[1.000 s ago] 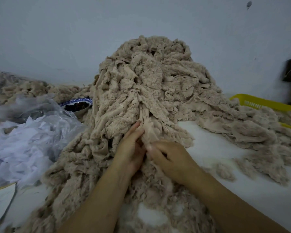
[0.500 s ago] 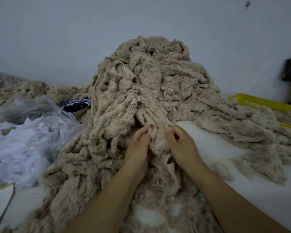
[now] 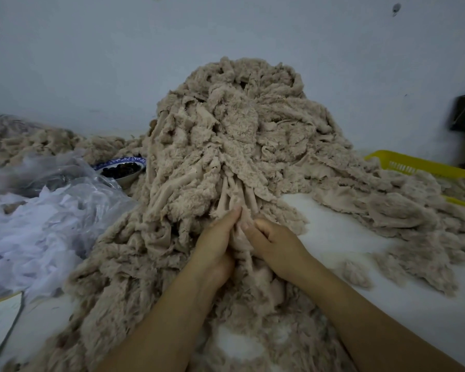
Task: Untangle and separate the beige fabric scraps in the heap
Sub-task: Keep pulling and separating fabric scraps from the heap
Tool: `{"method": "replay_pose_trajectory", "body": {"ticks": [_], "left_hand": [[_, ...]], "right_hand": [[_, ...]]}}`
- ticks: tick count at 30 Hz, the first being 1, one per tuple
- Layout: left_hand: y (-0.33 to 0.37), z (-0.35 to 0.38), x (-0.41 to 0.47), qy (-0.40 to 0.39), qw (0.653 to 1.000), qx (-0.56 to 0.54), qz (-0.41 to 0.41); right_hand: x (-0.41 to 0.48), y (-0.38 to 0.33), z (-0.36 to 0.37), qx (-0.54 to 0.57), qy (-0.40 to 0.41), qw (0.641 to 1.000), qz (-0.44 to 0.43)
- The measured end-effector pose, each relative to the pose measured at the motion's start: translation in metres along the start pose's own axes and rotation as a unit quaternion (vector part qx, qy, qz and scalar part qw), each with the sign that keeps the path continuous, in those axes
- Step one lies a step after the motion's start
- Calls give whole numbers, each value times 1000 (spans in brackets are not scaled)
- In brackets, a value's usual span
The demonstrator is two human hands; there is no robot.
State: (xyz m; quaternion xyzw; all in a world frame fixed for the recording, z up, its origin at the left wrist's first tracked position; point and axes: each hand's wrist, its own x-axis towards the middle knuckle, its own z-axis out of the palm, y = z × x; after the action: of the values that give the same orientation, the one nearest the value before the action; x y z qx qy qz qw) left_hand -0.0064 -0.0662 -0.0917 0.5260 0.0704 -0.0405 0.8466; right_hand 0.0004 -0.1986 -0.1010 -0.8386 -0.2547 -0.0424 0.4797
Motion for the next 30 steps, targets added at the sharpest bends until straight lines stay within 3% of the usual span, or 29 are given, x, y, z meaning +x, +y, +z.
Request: {"method": "replay_pose_trajectory", "body": {"ticks": [11,19,26,30], "left_hand": [[8,2,1,94,991,-80,-57],[4,0,0,79,990,-96,-63],[8,-5,-4,41,987,-151,-47],[6,-1,-7,26,997,-78,-12]], "right_hand": [[-5,-8,9,-14,11,997,-76],[-6,-12,11,5,26,997,-68],[-2,3,-8,121,82,985,94],[0,5,-9,130,78,981,121]]}}
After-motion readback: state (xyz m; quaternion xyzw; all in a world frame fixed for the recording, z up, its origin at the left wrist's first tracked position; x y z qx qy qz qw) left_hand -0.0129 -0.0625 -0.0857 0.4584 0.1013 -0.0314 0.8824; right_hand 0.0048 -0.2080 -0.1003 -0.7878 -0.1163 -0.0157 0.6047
